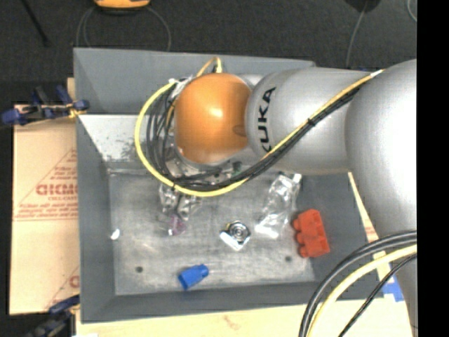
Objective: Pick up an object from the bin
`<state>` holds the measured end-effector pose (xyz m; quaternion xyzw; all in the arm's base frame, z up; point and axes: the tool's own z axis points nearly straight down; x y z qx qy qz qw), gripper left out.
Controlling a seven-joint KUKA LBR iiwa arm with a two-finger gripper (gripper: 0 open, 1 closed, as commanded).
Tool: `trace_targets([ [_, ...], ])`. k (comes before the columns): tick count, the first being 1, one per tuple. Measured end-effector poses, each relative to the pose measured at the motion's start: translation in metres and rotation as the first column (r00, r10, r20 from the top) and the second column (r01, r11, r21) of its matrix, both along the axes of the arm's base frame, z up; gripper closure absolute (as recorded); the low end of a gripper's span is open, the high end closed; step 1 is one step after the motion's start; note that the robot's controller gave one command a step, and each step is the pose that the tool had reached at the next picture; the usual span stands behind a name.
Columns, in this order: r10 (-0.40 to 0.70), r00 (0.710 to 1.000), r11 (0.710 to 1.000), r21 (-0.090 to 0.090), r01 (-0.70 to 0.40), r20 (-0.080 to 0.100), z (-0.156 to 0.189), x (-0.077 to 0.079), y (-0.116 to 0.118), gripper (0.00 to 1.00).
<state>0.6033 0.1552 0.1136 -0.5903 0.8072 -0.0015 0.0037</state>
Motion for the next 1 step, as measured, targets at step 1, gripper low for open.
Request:
trace_targets([
  [1, -0.008, 1.000, 1.000, -0.001, 0.008, -0.001, 0.0144, 0.0018, -0.0009, 1.00],
])
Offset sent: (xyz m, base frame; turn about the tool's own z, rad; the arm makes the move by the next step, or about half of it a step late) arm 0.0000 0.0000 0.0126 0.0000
